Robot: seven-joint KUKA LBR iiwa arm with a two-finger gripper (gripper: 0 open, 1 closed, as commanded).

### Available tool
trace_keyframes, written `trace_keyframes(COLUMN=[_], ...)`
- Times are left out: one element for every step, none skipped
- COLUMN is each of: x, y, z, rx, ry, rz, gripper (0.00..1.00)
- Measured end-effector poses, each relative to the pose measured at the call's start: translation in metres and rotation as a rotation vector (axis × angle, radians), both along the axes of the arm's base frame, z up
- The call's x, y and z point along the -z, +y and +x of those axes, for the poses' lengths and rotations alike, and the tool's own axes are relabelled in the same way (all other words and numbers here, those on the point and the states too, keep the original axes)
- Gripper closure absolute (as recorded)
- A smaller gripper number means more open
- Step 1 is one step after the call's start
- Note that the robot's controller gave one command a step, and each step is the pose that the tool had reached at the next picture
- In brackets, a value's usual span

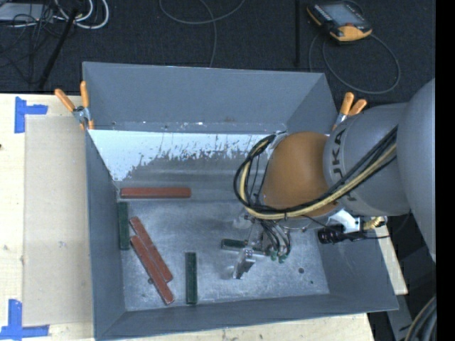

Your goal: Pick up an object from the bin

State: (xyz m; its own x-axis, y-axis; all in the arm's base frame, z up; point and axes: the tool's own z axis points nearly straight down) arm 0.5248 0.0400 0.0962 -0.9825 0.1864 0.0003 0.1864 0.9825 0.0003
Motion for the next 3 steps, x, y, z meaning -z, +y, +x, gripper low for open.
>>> trace_keyframes(x=[0.022, 0.02, 0.02], y=[0.0, -0.012, -0.012], z=[0.001, 0.009, 0.009], rx=[-0.116, 0.015, 0.015], ry=[0.0, -0.016, -0.016], rz=[0.0, 0.005, 0.005], gripper=[0.0, 1.0, 1.0])
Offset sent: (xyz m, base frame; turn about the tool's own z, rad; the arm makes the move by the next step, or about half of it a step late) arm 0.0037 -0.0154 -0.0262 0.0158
